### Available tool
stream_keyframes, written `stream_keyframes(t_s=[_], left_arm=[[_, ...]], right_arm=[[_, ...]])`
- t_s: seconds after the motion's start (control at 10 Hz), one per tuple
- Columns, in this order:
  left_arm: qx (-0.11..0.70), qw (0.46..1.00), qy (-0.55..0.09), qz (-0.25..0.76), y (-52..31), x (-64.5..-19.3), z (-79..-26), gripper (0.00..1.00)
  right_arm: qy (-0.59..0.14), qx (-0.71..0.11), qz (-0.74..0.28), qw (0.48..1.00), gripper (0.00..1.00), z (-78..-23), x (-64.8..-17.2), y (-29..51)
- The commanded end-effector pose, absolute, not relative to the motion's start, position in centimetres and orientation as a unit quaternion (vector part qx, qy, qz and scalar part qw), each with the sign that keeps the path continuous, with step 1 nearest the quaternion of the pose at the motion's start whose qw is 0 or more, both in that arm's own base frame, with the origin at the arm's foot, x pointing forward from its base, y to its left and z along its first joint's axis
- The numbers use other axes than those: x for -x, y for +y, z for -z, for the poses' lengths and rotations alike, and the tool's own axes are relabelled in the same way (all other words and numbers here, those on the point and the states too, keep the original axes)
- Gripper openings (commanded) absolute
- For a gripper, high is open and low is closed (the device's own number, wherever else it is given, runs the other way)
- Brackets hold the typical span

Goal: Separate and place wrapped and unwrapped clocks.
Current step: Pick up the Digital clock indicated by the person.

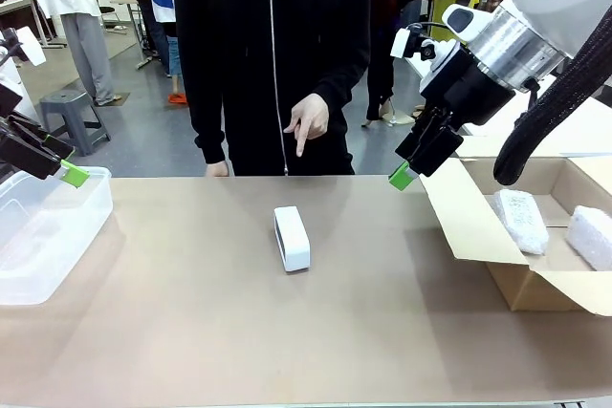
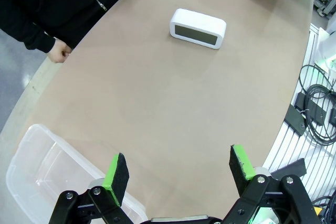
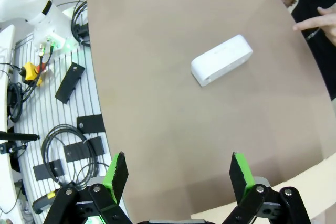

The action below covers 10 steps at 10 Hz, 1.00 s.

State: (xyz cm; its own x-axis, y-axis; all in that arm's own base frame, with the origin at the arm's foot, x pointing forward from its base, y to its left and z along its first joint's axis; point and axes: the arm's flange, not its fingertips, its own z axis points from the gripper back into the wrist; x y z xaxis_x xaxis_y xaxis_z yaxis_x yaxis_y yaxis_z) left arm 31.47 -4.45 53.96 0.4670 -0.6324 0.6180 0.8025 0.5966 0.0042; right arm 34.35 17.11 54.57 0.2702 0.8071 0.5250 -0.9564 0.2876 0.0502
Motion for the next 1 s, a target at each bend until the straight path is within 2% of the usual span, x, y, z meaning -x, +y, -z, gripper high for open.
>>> stream_keyframes(t_s=[0.0, 0.4, 0.7, 0.9], left_arm=[[0.150, 0.839, -0.295, 0.432, -4.3, -31.6, -53.9, 1.00], [0.145, 0.844, -0.293, 0.425, -4.5, -31.5, -54.0, 1.00], [0.125, 0.906, -0.244, 0.323, -11.6, -34.5, -56.9, 1.00], [0.149, 0.945, -0.176, 0.233, -17.1, -36.9, -56.3, 1.00]], right_arm=[[-0.198, -0.188, -0.561, 0.782, 1.00, -54.8, -34.7, 17.2], [-0.198, -0.188, -0.561, 0.782, 1.00, -54.8, -34.7, 17.2], [-0.198, -0.188, -0.561, 0.782, 1.00, -54.8, -34.7, 17.2], [-0.198, -0.188, -0.561, 0.782, 1.00, -54.8, -34.7, 17.2]])
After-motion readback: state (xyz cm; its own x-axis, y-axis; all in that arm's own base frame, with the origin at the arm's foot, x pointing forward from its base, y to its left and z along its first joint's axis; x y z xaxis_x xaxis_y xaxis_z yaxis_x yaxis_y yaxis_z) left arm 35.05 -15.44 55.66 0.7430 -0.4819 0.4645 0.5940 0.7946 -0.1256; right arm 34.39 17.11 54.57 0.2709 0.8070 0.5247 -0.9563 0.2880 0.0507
